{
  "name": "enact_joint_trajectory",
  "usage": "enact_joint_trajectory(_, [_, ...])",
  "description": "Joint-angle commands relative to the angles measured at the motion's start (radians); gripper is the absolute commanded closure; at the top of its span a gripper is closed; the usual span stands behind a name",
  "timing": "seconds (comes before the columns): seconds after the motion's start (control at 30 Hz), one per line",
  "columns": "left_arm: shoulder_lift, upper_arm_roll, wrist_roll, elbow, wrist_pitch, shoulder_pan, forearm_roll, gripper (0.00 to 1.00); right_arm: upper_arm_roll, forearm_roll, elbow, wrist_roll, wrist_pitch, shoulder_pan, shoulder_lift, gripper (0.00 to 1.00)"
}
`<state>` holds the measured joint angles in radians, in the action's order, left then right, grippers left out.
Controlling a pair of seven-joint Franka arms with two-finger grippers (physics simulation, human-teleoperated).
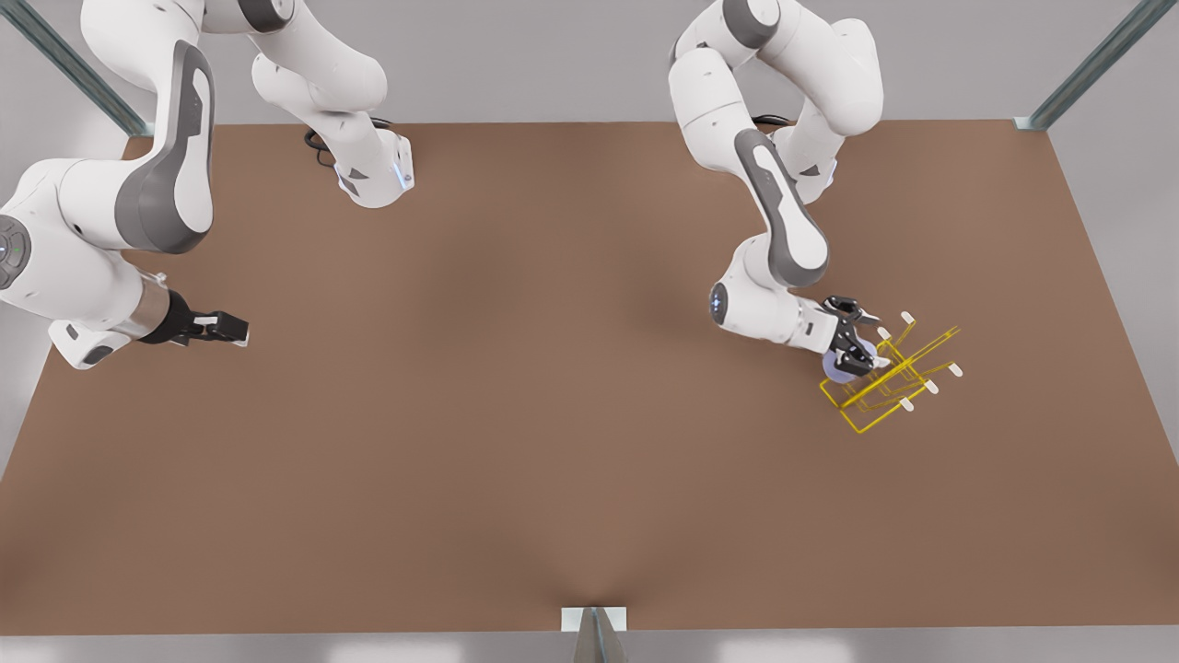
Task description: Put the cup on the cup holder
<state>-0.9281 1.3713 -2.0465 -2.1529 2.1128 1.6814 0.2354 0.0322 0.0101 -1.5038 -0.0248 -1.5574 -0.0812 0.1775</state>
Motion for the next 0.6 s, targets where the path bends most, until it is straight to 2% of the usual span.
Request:
enact_joint_trajectory(0.0, [0.294, 0.003, 0.745, 0.129, -0.408, 0.031, -0.068, 0.0, 0.0, 0.001, 0.0, -0.003, 0.0, 0.0, -0.001, 0.0])
enact_joint_trajectory(0.03, [0.399, 0.003, 1.243, 0.287, -0.643, -0.009, -0.087, 0.0, 0.0, 0.001, 0.0, -0.003, 0.0, 0.0, -0.001, 0.0])
enact_joint_trajectory(0.07, [0.399, 0.006, 1.661, 0.422, -0.784, -0.051, -0.155, 0.0, 0.0, 0.001, 0.0, -0.02, 0.0, -0.002, 0.0, 0.0])
enact_joint_trajectory(0.1, [0.393, 0.002, 2.056, 0.594, -0.931, -0.172, -0.248, 0.0, 0.0, 0.002, 0.0, -0.021, 0.0, -0.002, 0.0, 0.0])
enact_joint_trajectory(0.13, [0.394, -0.014, 2.343, 0.668, -0.988, -0.264, -0.312, 0.0, 0.0, 0.001, 0.0, -0.021, 0.0, -0.002, 0.0, 0.0])
enact_joint_trajectory(0.17, [0.465, -0.063, 2.428, 0.676, -1.001, -0.339, -0.373, 0.0, 0.0, 0.001, 0.0, -0.021, 0.0, -0.002, 0.0, 0.0])
enact_joint_trajectory(0.2, [0.459, -0.066, 2.421, 0.718, -1.034, -0.436, -0.579, 0.0, 0.0, 0.001, 0.0, -0.021, 0.0, -0.002, 0.0, 0.0])
enact_joint_trajectory(0.23, [0.477, -0.245, 2.412, 0.783, -1.057, -0.624, -0.608, 0.0, 0.0, 0.001, 0.0, -0.021, 0.0, -0.002, 0.0, 0.0])
enact_joint_trajectory(0.27, [0.5, -0.737, 2.297, 0.956, -1.088, -0.961, -0.498, 0.0, 0.0, 0.002, 0.0, -0.021, 0.0, -0.002, 0.0, 0.0])
enact_joint_trajectory(0.3, [0.551, -1.073, 2.202, 0.959, -1.03, -1.14, -0.351, 0.0, 0.0, 0.001, 0.0, -0.021, 0.0, -0.002, 0.0, 0.0])
enact_joint_trajectory(0.33, [0.642, -1.245, 2.194, 0.843, -0.88, -1.236, -0.24, 0.0, 0.0, 0.002, 0.0, -0.021, 0.0, -0.002, 0.0, 0.0])
enact_joint_trajectory(0.37, [0.754, -1.279, 2.192, 0.624, -0.623, -1.266, -0.22, 0.0, 0.0, 0.002, 0.0, -0.021, 0.0, -0.002, 0.0, 0.0])
enact_joint_trajectory(0.4, [0.75, -1.279, 2.211, 0.585, -0.611, -1.267, -0.228, 0.0, 0.0, 0.001, 0.0, -0.021, 0.0, -0.002, 0.0, 0.0])
enact_joint_trajectory(0.43, [0.733, -1.272, 2.261, 0.63, -0.761, -1.281, -0.228, 0.0, 0.0, 0.001, 0.0, -0.021, 0.0, -0.002, 0.0, 0.0])
enact_joint_trajectory(0.47, [0.698, -1.224, 2.3, 0.692, -0.83, -1.281, -0.238, 0.0, 0.0, 0.001, 0.0, -0.021, 0.0, -0.002, 0.0, 0.0])
enact_joint_trajectory(0.53, [0.649, -1.215, 2.267, 0.829, -0.913, -1.281, -0.286, 0.0, 0.0, 0.001, 0.0, -0.021, 0.0, 0.0, 0.0, 0.0])
enact_joint_trajectory(0.57, [0.647, -1.216, 2.264, 0.834, -0.91, -1.281, -0.286, 0.0, 0.0, 0.001, 0.0, -0.021, 0.002, 0.0, 0.0, 0.0])
